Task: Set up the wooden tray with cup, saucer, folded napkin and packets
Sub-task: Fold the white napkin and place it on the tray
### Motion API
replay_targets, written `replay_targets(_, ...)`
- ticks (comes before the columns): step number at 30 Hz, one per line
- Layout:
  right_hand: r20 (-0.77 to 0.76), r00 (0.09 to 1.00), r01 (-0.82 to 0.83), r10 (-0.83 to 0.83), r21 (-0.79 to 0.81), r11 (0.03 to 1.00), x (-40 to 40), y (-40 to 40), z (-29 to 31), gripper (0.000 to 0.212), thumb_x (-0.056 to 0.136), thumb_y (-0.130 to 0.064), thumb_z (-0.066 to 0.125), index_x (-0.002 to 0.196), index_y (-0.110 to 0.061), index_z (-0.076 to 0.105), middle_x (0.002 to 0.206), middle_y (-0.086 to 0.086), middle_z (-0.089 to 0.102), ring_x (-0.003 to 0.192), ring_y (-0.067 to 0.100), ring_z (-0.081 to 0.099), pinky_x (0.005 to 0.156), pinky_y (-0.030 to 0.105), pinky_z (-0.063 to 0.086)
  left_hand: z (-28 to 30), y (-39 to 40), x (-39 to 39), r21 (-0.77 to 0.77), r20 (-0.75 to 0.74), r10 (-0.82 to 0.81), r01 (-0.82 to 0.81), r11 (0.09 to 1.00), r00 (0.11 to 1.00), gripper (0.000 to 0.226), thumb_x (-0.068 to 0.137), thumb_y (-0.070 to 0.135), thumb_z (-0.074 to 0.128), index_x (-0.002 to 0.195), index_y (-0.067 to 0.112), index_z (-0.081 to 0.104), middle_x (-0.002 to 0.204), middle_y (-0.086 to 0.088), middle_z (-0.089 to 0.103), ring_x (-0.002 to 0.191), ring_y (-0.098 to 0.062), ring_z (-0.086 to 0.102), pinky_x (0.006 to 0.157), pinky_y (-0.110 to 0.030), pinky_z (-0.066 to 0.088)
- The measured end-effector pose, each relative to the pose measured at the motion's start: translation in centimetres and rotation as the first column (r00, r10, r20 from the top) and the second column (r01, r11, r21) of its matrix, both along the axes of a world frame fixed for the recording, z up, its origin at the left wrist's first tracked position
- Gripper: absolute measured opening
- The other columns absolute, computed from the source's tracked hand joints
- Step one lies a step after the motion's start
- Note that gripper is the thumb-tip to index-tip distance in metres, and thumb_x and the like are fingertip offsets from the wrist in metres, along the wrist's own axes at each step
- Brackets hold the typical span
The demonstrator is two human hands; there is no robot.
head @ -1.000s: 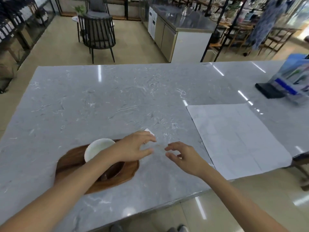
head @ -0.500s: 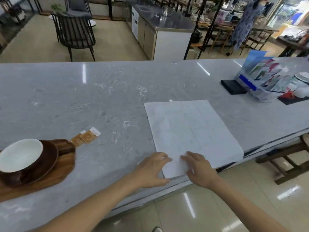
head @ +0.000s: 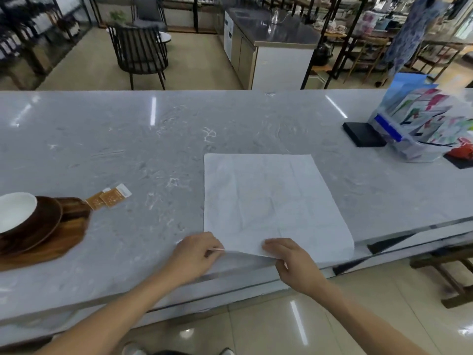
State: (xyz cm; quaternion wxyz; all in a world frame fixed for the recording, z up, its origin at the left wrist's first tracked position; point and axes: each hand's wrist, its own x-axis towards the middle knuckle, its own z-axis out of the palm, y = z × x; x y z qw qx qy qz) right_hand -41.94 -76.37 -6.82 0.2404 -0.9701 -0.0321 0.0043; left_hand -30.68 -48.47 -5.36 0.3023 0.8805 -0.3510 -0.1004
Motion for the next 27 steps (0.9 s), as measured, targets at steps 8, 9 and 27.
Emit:
replay_targets(8,0.159,0.964,0.206,-0.214,0.065,0.976,3.3,-8.0,5.1,0.025,0.088,-0.001,0.074,0.11,-0.013,0.077,0.11,0.003,0.076,0.101,0.026,0.071,0.087,0.033,0.056,7.4,3.7,5.8,-0.312,-0.12,0.336,-0.357,0.881,0.934,0.008,0.092,0.016,0.071,0.094,0.02,0.078,0.09,0.014,0.076,0.079,0.008,0.064,0.075,-0.01,0.048)
replay_targets(9,0.199,0.952,0.211,-0.23,0.115,0.971,4.0,-8.5,6.4,0.023,0.088,-0.003,0.075,0.108,-0.014,0.078,0.107,0.002,0.076,0.098,0.024,0.072,0.085,0.027,0.056,8.5,4.0,6.4,-0.338,-0.101,0.349,-0.362,0.869,0.932,0.009,0.092,0.015,0.072,0.091,0.021,0.077,0.086,0.016,0.075,0.077,0.009,0.063,0.074,-0.009,0.048)
replay_targets(27,0.425,0.788,-0.021,-0.445,0.741,0.671,14.3,-11.4,27.7,0.028,0.078,-0.051,0.081,0.097,-0.03,0.08,0.086,-0.006,0.079,0.074,0.006,0.072,0.061,0.019,0.057,27.9,7.5,14.5,-0.81,0.075,0.494,-0.235,0.537,0.866,0.014,0.077,0.055,0.076,0.081,0.042,0.079,0.073,0.025,0.075,0.064,0.011,0.06,0.059,-0.01,0.048)
